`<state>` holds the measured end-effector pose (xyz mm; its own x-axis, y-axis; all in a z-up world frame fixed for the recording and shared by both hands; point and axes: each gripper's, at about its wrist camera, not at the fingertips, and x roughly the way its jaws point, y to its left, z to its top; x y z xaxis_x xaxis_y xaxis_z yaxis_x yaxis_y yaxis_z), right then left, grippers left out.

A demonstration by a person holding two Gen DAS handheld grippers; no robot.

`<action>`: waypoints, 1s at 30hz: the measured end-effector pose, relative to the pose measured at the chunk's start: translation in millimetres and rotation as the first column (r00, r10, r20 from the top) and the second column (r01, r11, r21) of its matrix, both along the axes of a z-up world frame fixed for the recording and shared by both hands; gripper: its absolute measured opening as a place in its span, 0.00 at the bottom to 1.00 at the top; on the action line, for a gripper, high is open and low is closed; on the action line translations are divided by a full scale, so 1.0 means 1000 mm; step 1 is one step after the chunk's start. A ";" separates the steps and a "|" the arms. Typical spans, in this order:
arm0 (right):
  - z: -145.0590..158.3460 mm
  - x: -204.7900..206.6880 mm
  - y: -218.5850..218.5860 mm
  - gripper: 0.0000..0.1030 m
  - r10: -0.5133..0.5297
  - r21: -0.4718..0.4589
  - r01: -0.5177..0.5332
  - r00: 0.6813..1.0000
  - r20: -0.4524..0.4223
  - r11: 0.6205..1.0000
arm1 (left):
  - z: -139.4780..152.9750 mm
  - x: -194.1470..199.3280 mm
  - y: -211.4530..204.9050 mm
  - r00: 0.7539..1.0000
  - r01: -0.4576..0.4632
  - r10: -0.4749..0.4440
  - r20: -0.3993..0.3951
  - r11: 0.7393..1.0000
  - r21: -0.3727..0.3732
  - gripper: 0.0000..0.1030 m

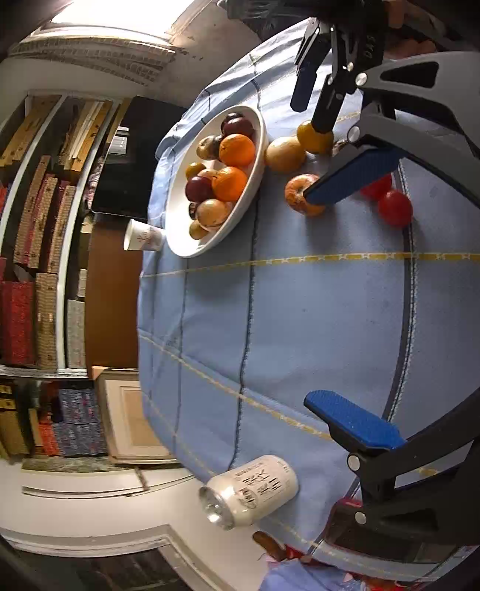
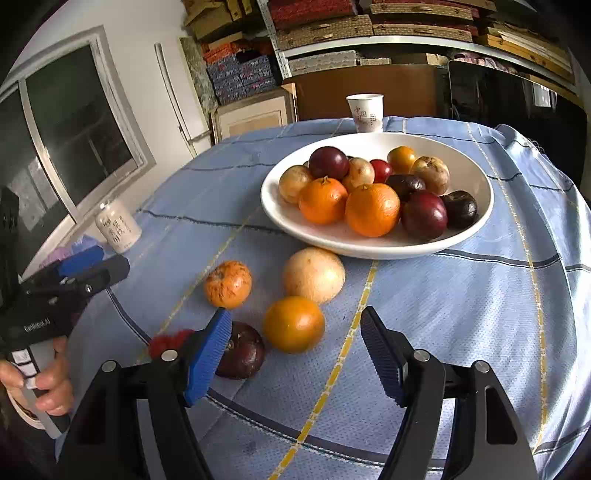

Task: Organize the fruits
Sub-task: 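Pull both open tools back toward the remaining fruits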

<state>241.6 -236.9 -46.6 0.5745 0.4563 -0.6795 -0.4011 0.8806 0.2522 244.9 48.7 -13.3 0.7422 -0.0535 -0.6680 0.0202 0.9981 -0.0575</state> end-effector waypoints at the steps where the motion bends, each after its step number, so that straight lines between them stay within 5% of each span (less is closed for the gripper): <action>1: 0.000 0.001 0.001 0.71 0.002 -0.002 -0.002 1.000 -0.001 1.000 | -0.001 0.002 0.000 1.000 0.012 -0.012 -0.018 1.000 -0.019 0.96; 4: 0.000 0.002 0.001 0.71 0.004 -0.002 -0.004 1.000 -0.003 1.000 | -0.004 0.003 0.002 0.997 0.055 -0.059 -0.050 0.995 -0.080 0.96; 11: -0.007 0.006 0.009 0.57 0.015 -0.040 -0.015 1.000 -0.019 0.999 | -0.001 -0.004 -0.006 0.999 0.038 -0.038 -0.010 0.999 0.004 0.96; 30: -0.010 0.010 0.008 0.50 0.010 -0.031 -0.011 0.999 -0.050 0.999 | -0.003 -0.006 -0.004 0.998 0.053 -0.054 -0.028 0.999 -0.010 0.96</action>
